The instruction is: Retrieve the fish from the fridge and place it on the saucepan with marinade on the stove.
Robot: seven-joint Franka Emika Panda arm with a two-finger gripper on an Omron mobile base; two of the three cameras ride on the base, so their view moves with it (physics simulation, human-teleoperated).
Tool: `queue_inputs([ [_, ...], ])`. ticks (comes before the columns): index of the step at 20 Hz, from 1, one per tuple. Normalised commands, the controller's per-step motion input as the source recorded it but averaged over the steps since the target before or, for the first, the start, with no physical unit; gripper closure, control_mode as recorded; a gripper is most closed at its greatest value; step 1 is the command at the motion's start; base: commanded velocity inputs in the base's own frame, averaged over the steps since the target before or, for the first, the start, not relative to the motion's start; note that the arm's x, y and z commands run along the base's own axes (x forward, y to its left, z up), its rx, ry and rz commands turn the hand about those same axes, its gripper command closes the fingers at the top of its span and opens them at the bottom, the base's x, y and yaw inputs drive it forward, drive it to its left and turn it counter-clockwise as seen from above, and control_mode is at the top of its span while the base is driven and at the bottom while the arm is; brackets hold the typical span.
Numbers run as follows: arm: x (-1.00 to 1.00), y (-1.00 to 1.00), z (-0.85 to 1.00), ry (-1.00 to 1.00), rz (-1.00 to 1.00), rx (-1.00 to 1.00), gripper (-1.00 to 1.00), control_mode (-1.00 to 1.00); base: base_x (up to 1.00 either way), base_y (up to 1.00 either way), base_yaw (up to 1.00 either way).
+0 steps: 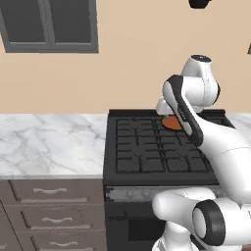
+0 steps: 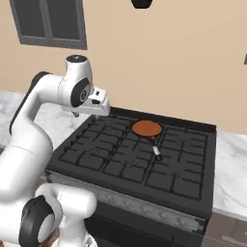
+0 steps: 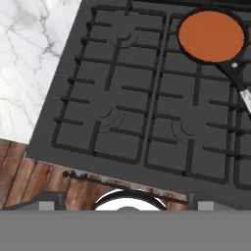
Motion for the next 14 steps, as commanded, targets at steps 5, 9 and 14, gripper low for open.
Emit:
queue_inputs([
  [5,0.0,0.0,0.0,0.0,0.0,0.0,-1.0,1.0,-0.02,0.02,0.98],
  [9,0.0,0.0,0.0,0.0,0.0,0.0,-1.0,1.0,-0.06,0.09,1.0],
  [14,0.0,0.0,0.0,0.0,0.0,0.0,-1.0,1.0,0.0,0.09,0.99],
])
